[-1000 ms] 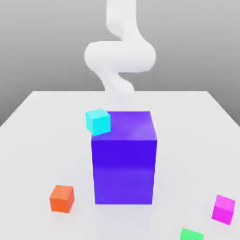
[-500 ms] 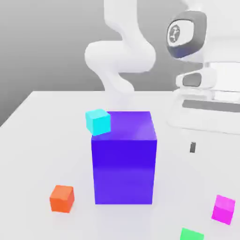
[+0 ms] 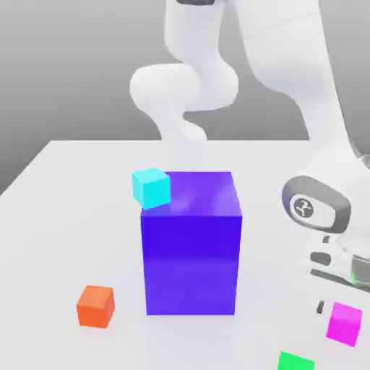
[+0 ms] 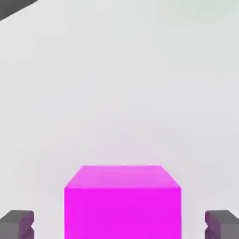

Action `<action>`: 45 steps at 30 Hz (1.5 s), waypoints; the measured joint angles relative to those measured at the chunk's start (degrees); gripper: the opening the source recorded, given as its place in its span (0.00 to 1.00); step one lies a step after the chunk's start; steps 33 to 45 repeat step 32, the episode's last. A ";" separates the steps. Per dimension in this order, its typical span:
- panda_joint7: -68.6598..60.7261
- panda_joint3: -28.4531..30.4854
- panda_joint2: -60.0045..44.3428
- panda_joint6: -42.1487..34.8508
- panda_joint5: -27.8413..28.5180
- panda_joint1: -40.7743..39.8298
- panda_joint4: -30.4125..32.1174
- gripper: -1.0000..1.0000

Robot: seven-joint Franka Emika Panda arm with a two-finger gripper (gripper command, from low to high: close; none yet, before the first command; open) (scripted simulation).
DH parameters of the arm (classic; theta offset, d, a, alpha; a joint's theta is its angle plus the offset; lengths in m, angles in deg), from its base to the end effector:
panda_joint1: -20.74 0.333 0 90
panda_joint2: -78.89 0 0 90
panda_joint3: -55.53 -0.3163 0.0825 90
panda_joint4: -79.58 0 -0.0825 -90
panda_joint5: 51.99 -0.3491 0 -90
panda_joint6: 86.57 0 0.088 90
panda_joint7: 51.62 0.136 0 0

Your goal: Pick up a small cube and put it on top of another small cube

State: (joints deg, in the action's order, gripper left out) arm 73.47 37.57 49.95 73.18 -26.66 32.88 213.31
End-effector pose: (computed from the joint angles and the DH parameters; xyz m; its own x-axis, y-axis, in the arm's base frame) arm 0.4115 0.2699 0.1346 0.2894 -0.9572 -0.0014 -0.9572 -0.2894 -0.0012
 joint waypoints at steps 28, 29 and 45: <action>31.17 6.83 6.82 -11.48 -17.37 -6.70 -7.12 0.00; 31.77 7.44 4.84 -9.70 -16.73 -6.26 -7.29 0.00; 32.08 7.71 3.83 -8.79 -16.38 -6.07 -7.37 1.00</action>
